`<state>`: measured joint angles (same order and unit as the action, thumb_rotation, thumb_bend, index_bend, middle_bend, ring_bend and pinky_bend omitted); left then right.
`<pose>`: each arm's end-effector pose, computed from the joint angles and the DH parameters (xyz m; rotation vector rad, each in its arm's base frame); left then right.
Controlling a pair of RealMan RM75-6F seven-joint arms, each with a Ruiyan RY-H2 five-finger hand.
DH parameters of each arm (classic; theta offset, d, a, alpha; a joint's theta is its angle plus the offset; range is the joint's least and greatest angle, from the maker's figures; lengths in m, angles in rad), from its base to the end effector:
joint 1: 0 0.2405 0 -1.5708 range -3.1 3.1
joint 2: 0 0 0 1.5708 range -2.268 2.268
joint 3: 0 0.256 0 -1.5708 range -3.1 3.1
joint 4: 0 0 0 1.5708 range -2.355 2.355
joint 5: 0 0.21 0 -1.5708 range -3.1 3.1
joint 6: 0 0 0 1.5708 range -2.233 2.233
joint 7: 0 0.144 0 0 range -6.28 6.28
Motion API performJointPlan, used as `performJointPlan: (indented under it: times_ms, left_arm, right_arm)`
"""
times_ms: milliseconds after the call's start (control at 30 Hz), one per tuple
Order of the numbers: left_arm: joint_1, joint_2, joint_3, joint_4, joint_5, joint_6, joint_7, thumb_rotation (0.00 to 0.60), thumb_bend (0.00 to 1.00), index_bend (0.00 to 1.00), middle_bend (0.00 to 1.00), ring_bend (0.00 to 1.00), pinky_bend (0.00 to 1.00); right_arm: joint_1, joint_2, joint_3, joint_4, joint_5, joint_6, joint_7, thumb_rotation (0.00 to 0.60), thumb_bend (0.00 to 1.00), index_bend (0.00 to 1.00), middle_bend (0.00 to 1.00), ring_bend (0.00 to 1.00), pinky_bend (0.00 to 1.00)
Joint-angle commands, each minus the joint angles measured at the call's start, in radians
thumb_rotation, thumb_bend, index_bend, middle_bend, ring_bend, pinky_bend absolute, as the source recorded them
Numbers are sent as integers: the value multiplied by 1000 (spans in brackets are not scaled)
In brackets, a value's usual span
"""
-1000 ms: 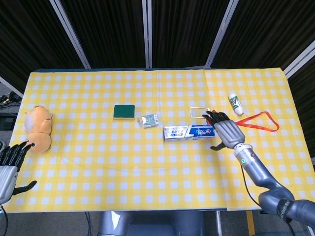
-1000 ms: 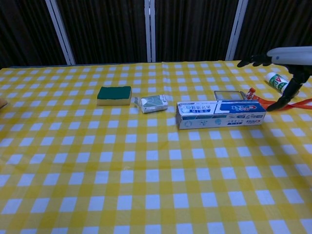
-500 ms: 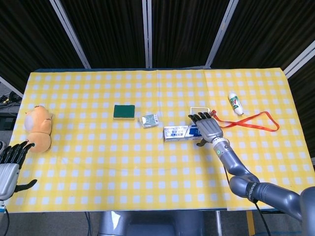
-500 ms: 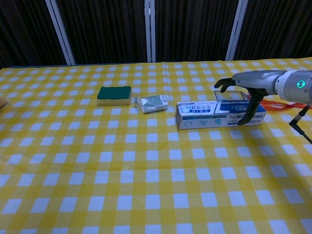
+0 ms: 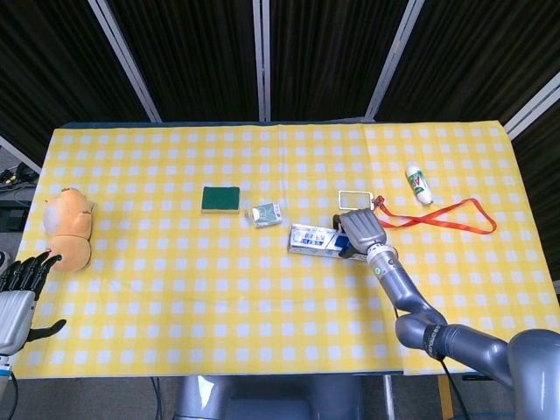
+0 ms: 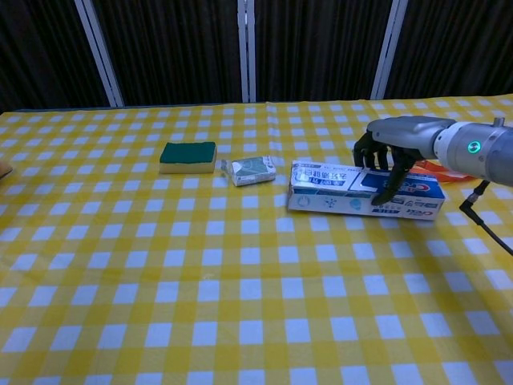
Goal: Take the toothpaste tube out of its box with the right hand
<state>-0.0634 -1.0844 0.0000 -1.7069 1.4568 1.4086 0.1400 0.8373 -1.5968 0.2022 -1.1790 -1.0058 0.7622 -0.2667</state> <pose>-0.3119 0.1613 0.1466 -1.4448 -0.9671 -0.7312 -0.1788 -0.4023 -0.0181 1.8340 -0.9895 0.7574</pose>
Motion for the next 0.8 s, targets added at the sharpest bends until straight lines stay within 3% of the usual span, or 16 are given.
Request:
performJointPlan:
  times_ms: [33, 200, 333, 500, 800]
  left_arm:
    - [0, 0, 1, -1, 2, 1, 0, 600, 0, 0, 0, 0, 0]
    - [-1, 4, 5, -10, 15, 5, -3, 600, 0, 0, 0, 0, 0]
    - [1, 12, 10, -22, 35, 17, -13, 600, 0, 0, 0, 0, 0]
    - [6, 23, 17, -31, 58, 33, -31, 600, 0, 0, 0, 0, 0]
    - [17, 48, 28, -45, 95, 63, -76, 600, 0, 0, 0, 0, 0]
  right_arm:
    - [-14, 22, -3, -26, -40, 22, 35, 600, 413, 539, 550, 491, 534]
    - [-48, 106, -14, -119, -144, 84, 95, 600, 430, 539, 550, 491, 543]
    - [-81, 224, -32, -244, -256, 173, 83, 600, 441, 539, 550, 491, 545]
    - [-106, 366, -64, -355, -401, 300, -119, 600, 455, 538, 550, 491, 545]
    - [-118, 545, -79, -480, -600, 418, -515, 600, 463, 531, 549, 491, 545]
